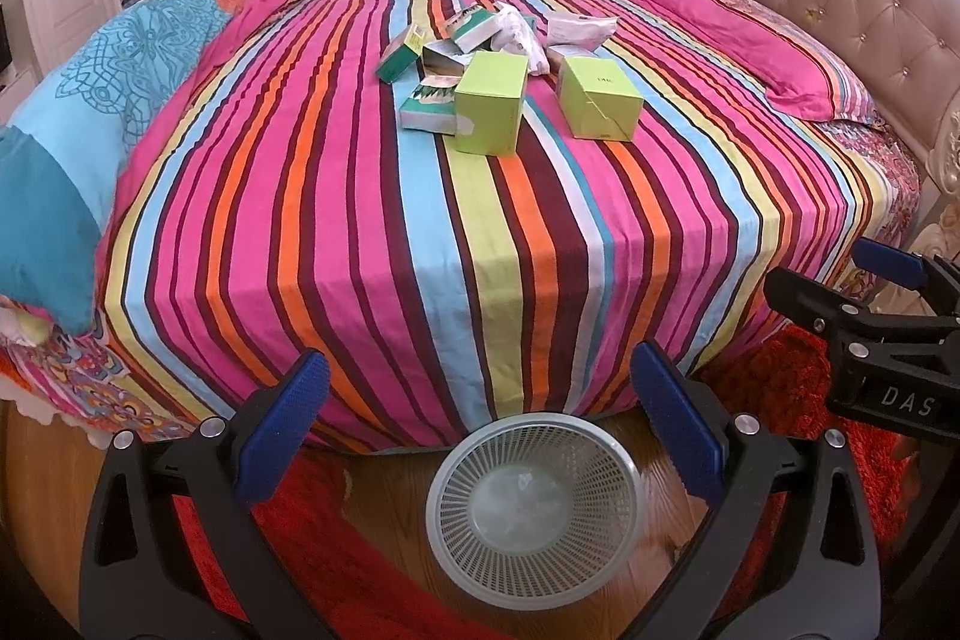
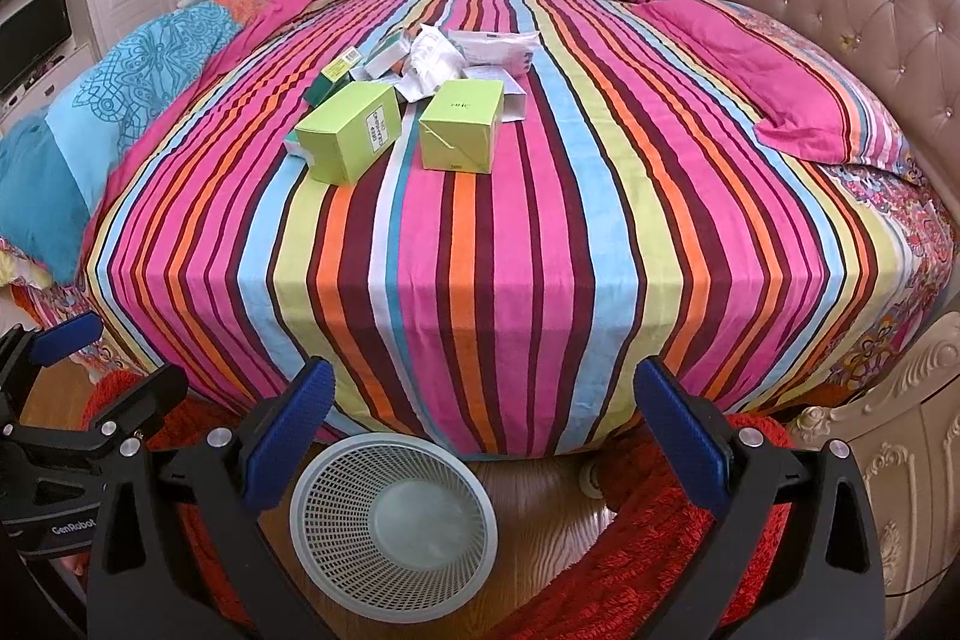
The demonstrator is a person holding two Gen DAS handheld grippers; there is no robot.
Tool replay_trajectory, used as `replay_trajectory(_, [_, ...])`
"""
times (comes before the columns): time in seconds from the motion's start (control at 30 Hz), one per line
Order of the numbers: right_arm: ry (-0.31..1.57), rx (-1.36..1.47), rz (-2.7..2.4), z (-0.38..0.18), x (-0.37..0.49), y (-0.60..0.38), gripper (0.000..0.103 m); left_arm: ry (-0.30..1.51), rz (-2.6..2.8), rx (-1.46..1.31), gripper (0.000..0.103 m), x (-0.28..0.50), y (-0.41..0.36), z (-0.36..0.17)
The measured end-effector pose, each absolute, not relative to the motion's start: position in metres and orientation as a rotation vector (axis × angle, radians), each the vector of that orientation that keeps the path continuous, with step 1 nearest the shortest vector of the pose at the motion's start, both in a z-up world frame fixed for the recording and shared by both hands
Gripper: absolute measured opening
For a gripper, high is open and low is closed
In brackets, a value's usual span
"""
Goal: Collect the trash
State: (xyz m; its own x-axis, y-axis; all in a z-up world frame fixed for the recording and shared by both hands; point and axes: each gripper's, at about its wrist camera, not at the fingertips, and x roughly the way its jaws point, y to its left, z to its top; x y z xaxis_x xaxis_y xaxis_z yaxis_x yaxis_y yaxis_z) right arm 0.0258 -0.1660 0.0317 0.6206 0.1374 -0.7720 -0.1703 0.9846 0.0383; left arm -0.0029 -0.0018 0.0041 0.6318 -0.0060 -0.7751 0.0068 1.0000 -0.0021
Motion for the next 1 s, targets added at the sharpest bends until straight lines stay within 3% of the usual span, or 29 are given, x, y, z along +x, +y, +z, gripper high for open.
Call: replay_trajectory(1.0, [0.898,-0.067,0.198,0.0302,0.0261,-0.161,0.096,0.9,0.004,-0.005,0.097,-0.0027,0.001,0.0028])
